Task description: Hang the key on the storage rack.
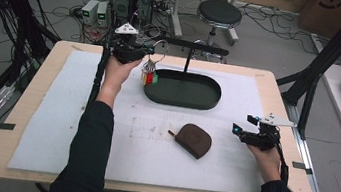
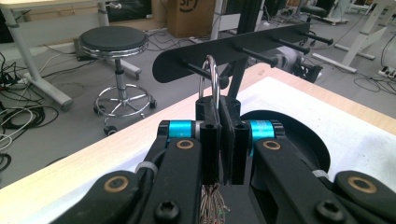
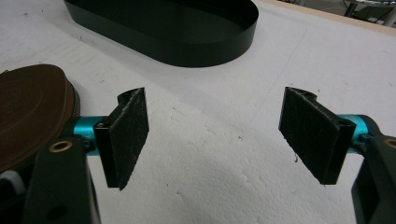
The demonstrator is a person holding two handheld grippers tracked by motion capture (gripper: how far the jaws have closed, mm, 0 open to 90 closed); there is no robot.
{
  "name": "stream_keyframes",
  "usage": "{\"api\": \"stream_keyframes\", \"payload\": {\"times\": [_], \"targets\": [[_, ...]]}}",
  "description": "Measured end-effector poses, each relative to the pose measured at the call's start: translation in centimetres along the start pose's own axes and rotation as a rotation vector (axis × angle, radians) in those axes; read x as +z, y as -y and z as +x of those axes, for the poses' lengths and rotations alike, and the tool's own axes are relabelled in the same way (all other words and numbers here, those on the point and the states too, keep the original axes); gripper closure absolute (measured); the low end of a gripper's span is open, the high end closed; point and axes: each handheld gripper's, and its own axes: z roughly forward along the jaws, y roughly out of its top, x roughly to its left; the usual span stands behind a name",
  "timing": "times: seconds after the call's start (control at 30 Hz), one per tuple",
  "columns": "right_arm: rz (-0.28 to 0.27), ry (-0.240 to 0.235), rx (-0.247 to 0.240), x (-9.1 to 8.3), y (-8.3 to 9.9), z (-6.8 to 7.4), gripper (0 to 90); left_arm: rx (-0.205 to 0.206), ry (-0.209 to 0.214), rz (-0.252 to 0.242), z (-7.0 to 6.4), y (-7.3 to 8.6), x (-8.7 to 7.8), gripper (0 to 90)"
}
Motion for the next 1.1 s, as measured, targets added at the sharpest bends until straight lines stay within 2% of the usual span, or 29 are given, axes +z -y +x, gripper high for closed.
{"api": "stream_keyframes", "payload": {"times": [0.47, 0.57, 0.7, 0.9, 0.97, 1.07, 1.1], "targets": [[-0.001, 0.002, -0.002, 0.0, 0.0, 0.0, 24.7, -0.003, -0.032, 0.02, 0.1, 0.6, 0.2, 85.7], [0.0, 0.001, 0.0, 0.0, 0.0, 0.0, 24.7, -0.017, -0.043, 0.014, 0.2, 0.6, 0.2, 82.3], [0.0, 0.002, -0.003, 0.0, 0.0, 0.0, 24.7, -0.021, -0.054, -0.001, 0.2, 0.6, 0.0, 82.2], [0.0, 0.003, -0.003, 0.0, 0.0, 0.0, 24.7, -0.011, -0.075, 0.0, -0.1, 0.7, -0.8, 69.8], [0.001, 0.002, -0.005, 0.0, 0.0, 0.0, 24.7, 0.003, -0.085, 0.003, -0.4, 0.8, -1.2, 61.5], [0.001, 0.001, -0.005, 0.0, 0.0, 0.1, 24.8, 0.04, -0.086, 0.013, -1.1, 1.2, -2.0, 54.1], [0.002, 0.001, -0.008, 0.0, 0.0, 0.1, 24.7, 0.038, -0.08, 0.003, -1.3, 1.3, -2.4, 51.6]]}}
